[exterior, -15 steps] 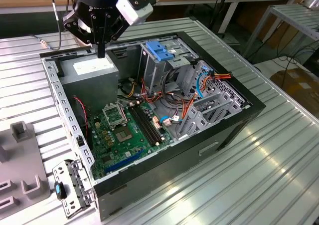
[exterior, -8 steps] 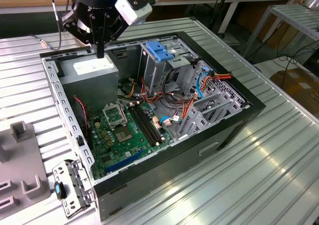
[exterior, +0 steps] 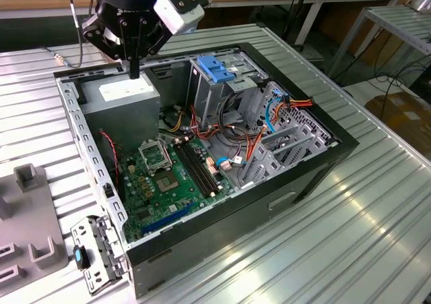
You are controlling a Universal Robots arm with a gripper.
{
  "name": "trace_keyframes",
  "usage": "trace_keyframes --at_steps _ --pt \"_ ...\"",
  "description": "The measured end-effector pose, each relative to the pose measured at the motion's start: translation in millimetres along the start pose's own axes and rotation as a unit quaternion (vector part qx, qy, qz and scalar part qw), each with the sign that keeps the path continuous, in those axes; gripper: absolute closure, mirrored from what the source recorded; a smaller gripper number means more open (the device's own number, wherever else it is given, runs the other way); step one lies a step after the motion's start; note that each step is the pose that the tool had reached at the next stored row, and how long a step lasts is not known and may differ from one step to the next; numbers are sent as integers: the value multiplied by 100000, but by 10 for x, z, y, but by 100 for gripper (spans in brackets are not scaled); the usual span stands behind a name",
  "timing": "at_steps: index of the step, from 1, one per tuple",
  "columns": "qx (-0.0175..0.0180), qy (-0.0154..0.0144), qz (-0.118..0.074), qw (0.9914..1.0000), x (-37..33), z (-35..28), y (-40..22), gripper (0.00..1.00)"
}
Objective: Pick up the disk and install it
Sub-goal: 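Reach for the disk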
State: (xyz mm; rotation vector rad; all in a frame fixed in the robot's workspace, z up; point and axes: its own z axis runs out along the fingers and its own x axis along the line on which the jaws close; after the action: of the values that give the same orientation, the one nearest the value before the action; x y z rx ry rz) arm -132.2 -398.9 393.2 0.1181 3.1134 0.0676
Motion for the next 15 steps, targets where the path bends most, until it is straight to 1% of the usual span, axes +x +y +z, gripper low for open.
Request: trace_keyframes --at_steps 15 --pt "0 11 -1 100000 34 0 -3 89"
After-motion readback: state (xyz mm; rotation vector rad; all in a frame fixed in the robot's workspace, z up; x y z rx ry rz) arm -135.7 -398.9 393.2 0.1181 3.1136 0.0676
